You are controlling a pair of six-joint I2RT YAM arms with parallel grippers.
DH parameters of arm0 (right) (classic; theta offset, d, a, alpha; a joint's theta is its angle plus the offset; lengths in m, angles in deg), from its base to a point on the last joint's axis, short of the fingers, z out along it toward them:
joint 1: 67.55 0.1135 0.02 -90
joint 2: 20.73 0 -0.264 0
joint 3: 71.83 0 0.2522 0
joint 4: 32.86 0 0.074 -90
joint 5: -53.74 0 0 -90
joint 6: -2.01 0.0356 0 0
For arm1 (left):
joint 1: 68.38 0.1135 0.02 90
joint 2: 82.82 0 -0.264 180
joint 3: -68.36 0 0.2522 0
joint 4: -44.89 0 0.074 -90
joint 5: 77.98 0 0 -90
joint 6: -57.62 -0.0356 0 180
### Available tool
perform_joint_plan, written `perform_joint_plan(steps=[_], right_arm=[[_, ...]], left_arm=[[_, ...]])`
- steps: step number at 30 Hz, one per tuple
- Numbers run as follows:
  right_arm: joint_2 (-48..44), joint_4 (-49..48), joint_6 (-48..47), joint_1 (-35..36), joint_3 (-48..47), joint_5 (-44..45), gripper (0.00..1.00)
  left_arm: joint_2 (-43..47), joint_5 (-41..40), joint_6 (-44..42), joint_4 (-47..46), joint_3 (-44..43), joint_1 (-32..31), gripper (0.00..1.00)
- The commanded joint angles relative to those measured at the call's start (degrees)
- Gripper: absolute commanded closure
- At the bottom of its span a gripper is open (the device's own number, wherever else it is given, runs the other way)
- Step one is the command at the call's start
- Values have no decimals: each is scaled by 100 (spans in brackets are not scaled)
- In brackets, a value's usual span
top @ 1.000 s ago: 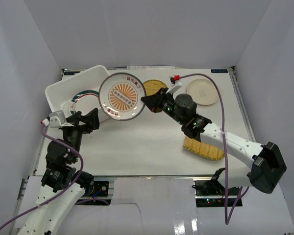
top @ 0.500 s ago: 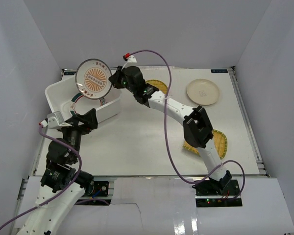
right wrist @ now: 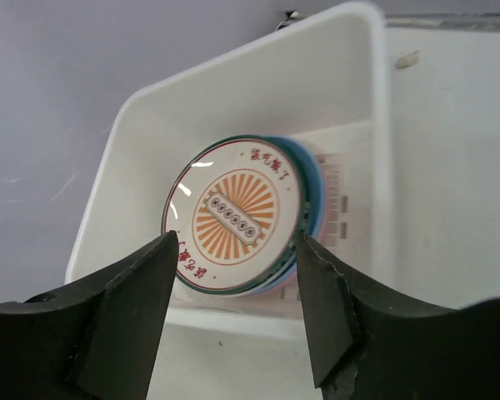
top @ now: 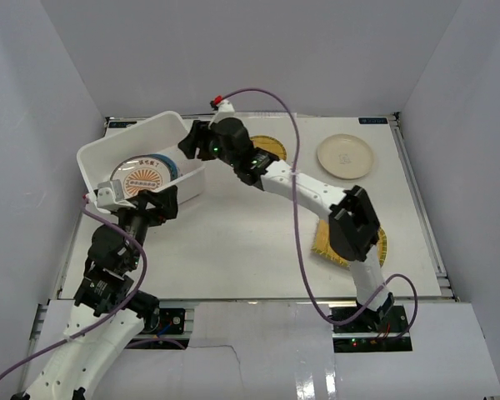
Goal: Place the plates into the plastic bin on the countertop
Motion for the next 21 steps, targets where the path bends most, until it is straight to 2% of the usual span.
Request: perform_joint_plan(steps=[1, 2, 3, 4, 5, 6, 8, 9, 11, 12, 13, 15, 18, 21], right_arm=[[-1464, -940, -21, -611, 1207, -98, 37], [-2015, -1220, -4, -900, 2134, -133, 42], [-2255, -1310, 23, -1077, 2569, -142, 57], [-2475, -1337, 119, -1244, 2956, -151, 67], [-2817, -1346, 181, -1628, 3317, -212, 82], [-2942, -1337, 225, -1832, 3930, -326, 92], [-3188, -1337, 348, -2350, 4452, -503, 92], [-3233, -1346, 383, -2492, 4872, -485, 85], [-3190, -1346, 515, -2782, 5156, -336, 65], [-3128, -1363, 559, -2862, 5253, -318, 47], [-2945, -1398, 681, -2932, 5367, -327, 38], [-2698, -1512, 857, -3117, 5421, -423, 29], [-2110, -1977, 1410, -3319, 5456, -948, 29], [-1521, -2496, 1964, -3407, 5369, -1144, 31]], left_arm=[[-308, 997, -42, -150, -351, -17, 2], [-535, 1417, 63, -194, -404, -25, 2], [-685, 1699, 177, -177, -457, -17, 2], [-861, 2024, 300, -185, -527, -16, 2], [-1054, 2523, 388, -299, -545, -16, 2], [-1274, 3303, 685, -387, -554, -25, 2], [-1898, 4045, 1002, -885, -344, -34, 3], [-2083, 4353, 1230, -1089, -239, -69, 5], [-2540, 4217, 1303, -1344, -45, -367, 8], [-2681, 4129, 1303, -1441, -27, -490, 9], [-2943, 3937, 1303, -1547, -9, -778, 10], [-3217, 3716, 1303, -1609, 0, -1087, 10], [-3806, 3364, 1329, -1679, -9, -1754, 10], [-4351, 3214, 1417, -1907, 78, -2063, 10]])
